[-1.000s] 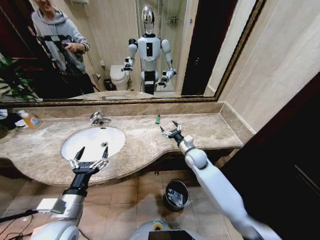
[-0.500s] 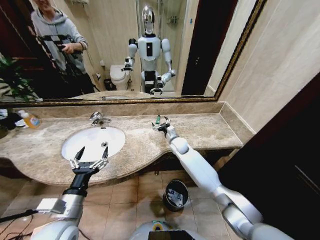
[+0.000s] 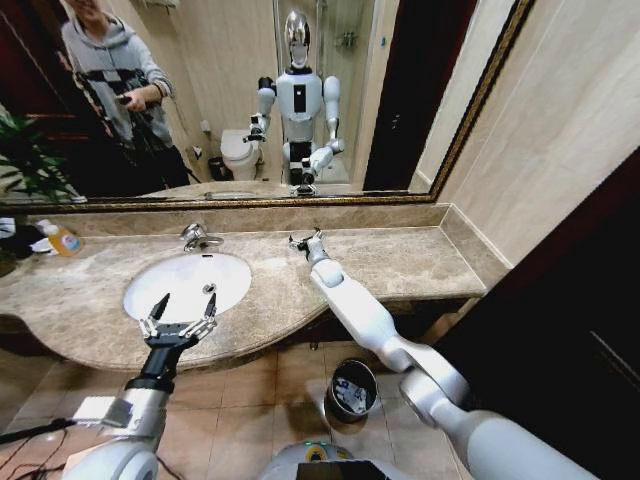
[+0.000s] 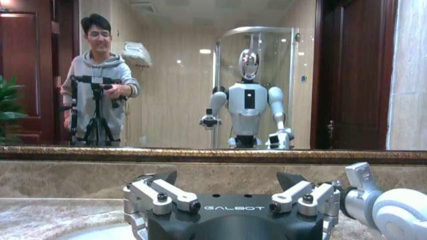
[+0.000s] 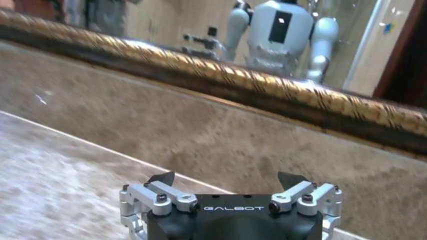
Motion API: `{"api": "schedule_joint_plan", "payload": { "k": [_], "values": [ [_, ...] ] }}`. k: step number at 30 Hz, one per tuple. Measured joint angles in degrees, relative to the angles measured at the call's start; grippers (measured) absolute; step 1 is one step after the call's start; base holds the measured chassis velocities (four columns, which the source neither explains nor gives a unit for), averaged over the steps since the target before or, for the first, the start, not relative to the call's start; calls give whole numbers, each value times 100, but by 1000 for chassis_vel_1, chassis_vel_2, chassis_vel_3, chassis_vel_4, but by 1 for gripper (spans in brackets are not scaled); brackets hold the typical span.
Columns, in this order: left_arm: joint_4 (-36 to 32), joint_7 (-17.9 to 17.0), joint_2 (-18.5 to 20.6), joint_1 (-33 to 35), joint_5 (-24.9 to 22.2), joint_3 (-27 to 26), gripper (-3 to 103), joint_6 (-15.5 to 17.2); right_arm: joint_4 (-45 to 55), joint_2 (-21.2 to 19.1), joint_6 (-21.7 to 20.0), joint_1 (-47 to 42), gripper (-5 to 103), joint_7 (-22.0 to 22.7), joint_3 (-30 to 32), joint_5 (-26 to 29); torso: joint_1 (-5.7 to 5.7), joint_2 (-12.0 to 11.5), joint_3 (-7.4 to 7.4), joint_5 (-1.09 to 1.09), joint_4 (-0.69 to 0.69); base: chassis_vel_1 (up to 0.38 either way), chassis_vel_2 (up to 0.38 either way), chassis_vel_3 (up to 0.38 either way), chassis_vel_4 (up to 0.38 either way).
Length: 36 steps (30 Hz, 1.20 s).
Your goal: Pick up the trash from the sink and place it in the trash bin.
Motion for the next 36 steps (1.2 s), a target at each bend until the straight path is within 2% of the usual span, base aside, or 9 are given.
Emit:
{"api": "schedule_joint_plan", "payload": {
  "k": [12,14,18,20,26,28,30,31,36],
  "values": [
    [0,0,0,0,0,0,100,0,-555,76,-5,91,99,-162,172,126,0,1,0,0,0,0,0,0,0],
    [0,0,0,0,0,0,100,0,-589,65,35,91,93,-210,190,63,-1,1,0,0,0,0,0,0,0],
    [0,0,0,0,0,0,100,0,-626,-25,54,62,73,-268,227,63,0,1,0,1,0,0,0,0,0],
    [0,0,0,0,0,0,100,0,-645,-35,54,57,73,-279,244,59,0,1,0,1,0,0,0,0,0],
    [0,0,0,0,0,0,100,0,-647,-114,72,-29,44,-346,285,39,-1,1,-1,1,0,0,0,0,0],
    [0,0,0,0,0,0,100,0,-626,-126,72,-41,44,-348,285,55,-1,1,-1,1,0,0,0,0,0],
    [0,0,0,0,0,0,100,0,-580,-158,65,-54,34,-349,276,86,-1,1,-1,1,0,0,0,0,0],
    [0,0,0,0,0,0,100,0,-580,-158,65,-54,34,-349,276,86,-1,1,-1,1,0,0,0,0,0],
    [0,0,0,0,0,0,100,0,-375,-307,7,-94,14,-346,182,222,-1,1,-1,1,0,0,0,0,0]
  ]
}}
